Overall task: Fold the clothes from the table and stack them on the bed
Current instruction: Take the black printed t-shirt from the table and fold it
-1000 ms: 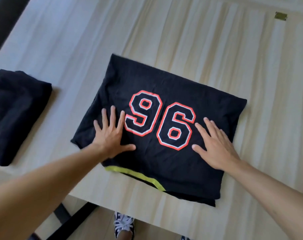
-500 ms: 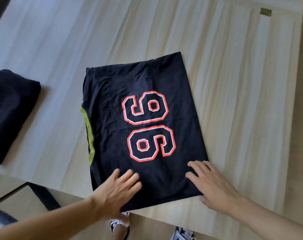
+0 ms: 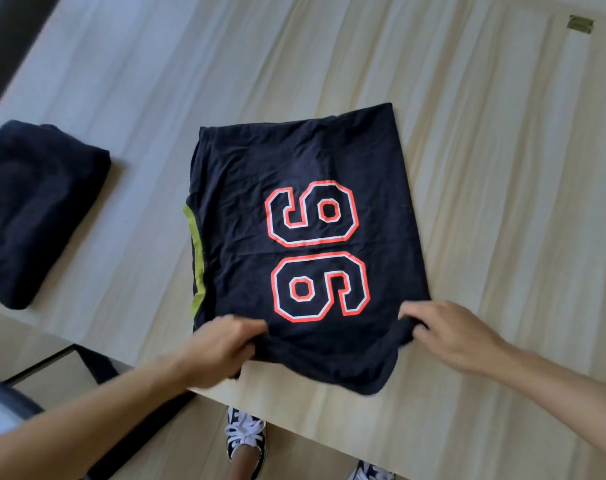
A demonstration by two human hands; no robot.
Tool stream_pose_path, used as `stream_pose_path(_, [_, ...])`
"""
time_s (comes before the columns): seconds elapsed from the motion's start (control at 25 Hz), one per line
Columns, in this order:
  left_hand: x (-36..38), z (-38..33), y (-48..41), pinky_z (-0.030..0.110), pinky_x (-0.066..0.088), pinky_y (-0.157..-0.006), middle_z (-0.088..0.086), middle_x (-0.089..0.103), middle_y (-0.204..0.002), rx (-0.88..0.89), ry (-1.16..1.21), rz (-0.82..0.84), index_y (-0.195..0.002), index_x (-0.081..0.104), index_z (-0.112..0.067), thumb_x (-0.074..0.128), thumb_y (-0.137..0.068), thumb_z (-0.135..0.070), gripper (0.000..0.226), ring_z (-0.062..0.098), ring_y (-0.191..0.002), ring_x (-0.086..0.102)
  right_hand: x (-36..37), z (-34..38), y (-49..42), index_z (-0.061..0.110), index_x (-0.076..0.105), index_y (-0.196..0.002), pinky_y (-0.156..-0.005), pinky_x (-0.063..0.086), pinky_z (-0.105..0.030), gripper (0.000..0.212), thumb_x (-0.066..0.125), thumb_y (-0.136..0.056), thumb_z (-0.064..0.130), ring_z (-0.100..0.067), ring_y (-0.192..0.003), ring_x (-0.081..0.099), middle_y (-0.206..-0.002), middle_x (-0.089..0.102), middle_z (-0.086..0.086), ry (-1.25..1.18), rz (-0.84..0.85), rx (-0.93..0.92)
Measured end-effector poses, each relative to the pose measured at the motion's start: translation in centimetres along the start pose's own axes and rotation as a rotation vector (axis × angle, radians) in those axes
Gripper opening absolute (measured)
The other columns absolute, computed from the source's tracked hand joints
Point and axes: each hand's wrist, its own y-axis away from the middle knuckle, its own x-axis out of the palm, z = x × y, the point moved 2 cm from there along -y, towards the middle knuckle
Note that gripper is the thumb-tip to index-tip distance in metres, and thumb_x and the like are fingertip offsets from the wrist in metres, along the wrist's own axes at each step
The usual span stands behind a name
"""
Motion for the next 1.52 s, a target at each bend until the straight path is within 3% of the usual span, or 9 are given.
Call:
stream_pose_path(0.16, [-12.0,-0.6,-4.5,0.004,0.034,-0.083,0.000,0.059,-0.112,-0.106,0.232,-0.236,-0.109,0.072,-0.001,0.051,-0.077,-0.028,0.047,0.006,-0.091,0.053,-8.3,1.4,-6.3,0.017,0.068,-0.087,-0.072,0.046,-0.039,0.022,0.050,-0.076,0.010,-0.017,-0.077,0.057,-0.077,0.069,-0.008,-0.520,-0.276,0.168])
stream_pose_path(0.32, [-23.2,2.3,-10.5,0.025,0.044,-0.067,0.011,0.063,-0.101,-0.301,0.289,-0.400,-0.093,0.063,-0.026,0.056,-0.097,-0.014,0.014,0.016,-0.079,0.059,-16.6,1.6,-14.1,0.021,0.066,-0.100,-0.084,0.050,-0.037,0.017,0.054,-0.089,0.014,-0.019,-0.091,0.064,-0.099,0.070,-0.003,-0.640,-0.593,0.234])
stream_pose_path(0.44, [-25.0,6.5,-13.2,0.040,0.049,-0.094,0.012,0.063,-0.129,-0.499,0.203,-0.685,-0.130,0.056,-0.020,0.051,-0.099,-0.035,0.034,0.033,-0.114,0.060,-17.3,1.0,-18.0,0.022,0.032,-0.151,-0.105,0.045,-0.041,0.065,0.060,-0.093,0.034,-0.024,-0.125,0.056,-0.140,0.055,-0.002,-0.457,-0.628,0.386])
stream_pose_path(0.56, [-19.1,7.9,-12.9,0.052,0.034,-0.111,0.017,0.034,-0.156,-0.641,0.059,-0.633,-0.155,0.027,-0.014,0.058,-0.095,-0.049,0.077,0.035,-0.144,0.033,-13.5,0.7,-18.2,0.018,0.002,-0.161,-0.115,0.031,-0.046,0.096,0.067,-0.093,0.036,-0.032,-0.149,0.028,-0.164,0.019,-0.012,-0.277,-0.410,0.597])
stream_pose_path(0.72, [-11.5,7.5,-11.1,0.061,0.032,-0.113,0.015,0.020,-0.161,-0.844,0.227,-0.640,-0.159,0.006,-0.008,0.074,-0.084,-0.050,0.109,0.036,-0.149,0.019,-10.5,0.8,-18.2,0.016,0.022,-0.156,-0.106,0.041,-0.042,0.091,0.077,-0.085,0.034,-0.029,-0.140,0.039,-0.154,0.035,-0.008,-0.362,-0.548,0.614])
stream_pose_path(0.88, [-12.0,7.4,-11.5,0.047,0.046,-0.104,0.011,0.048,-0.141,-0.889,0.663,-0.775,-0.143,0.036,-0.010,0.083,-0.078,-0.042,0.086,0.032,-0.128,0.048,-11.4,0.9,-19.7,0.015,0.061,-0.126,-0.086,0.058,-0.038,0.062,0.086,-0.073,0.034,-0.025,-0.103,0.071,-0.119,0.072,-0.004,-0.946,-0.513,0.639])
stream_pose_path(1.12, [-18.3,6.8,-8.6,0.042,0.059,-0.092,0.009,0.074,-0.117,-0.746,1.271,-0.470,-0.126,0.061,-0.014,0.083,-0.077,-0.024,0.054,0.028,-0.101,0.072,-17.5,10.0,-19.3,0.013,0.060,-0.133,-0.081,0.059,-0.034,0.044,0.070,-0.090,0.014,-0.024,-0.110,0.071,-0.121,0.074,-0.006,-1.079,-0.172,0.337])
stream_pose_path(1.28, [-21.8,6.5,0.6,0.033,0.060,-0.073,0.003,0.080,-0.097,-0.614,1.446,-0.658,-0.112,0.068,-0.021,0.073,-0.086,-0.014,0.028,0.022,-0.086,0.078,-20.9,21.1,-20.0,0.012,0.060,-0.132,-0.084,0.061,-0.031,0.037,0.061,-0.094,0.008,-0.022,-0.110,0.072,-0.122,0.073,-0.006,-0.982,-0.098,0.100])
stream_pose_path(1.52, [-23.5,12.4,19.4,0.041,0.057,-0.088,-0.006,0.080,-0.095,-0.684,1.505,-1.283,-0.107,0.064,-0.022,0.076,-0.082,-0.010,0.030,0.017,-0.090,0.076,-20.9,38.9,-26.8,0.015,0.068,-0.113,-0.088,0.058,-0.030,0.021,0.065,-0.094,0.008,-0.014,-0.101,0.074,-0.111,0.076,-0.002,-0.740,-0.158,-0.135])
